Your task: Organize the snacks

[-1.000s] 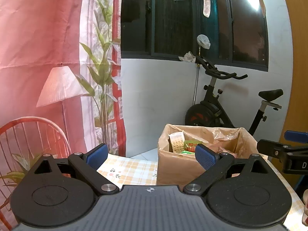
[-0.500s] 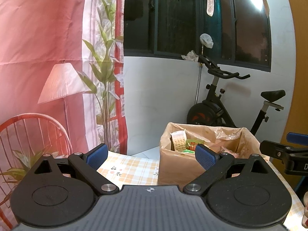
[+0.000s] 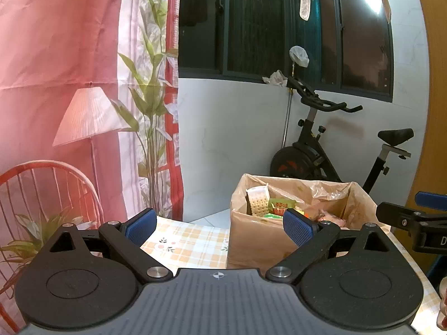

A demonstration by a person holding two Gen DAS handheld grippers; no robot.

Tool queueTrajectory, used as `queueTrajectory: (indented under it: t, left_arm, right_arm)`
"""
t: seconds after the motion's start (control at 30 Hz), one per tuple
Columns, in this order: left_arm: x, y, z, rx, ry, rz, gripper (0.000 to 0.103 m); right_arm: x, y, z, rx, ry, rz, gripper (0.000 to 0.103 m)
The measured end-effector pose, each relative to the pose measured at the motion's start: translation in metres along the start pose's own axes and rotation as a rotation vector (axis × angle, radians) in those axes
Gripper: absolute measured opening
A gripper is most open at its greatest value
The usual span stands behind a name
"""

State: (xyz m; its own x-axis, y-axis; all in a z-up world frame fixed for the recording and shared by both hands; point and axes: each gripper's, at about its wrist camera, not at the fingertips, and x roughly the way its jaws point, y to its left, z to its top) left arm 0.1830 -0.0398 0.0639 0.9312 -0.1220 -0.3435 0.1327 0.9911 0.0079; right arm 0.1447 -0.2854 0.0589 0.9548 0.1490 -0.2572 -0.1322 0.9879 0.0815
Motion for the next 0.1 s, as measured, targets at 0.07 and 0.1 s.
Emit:
queueTrajectory:
  t: [0.07,0.1]
  left_arm:
    - [-0.0003,-0.0002,-0.0003,0.002,-0.004,-0.001,0.098]
    - [-0.0003,-0.0004,-0.0004,0.002,-0.003,0.0,0.098]
  right_arm:
    - [0.0,0.0,0.0,0.0,0.001,-0.001,0.103]
    - [0.0,-0.0001,-0.0001,0.0,0.001,0.0,0.103]
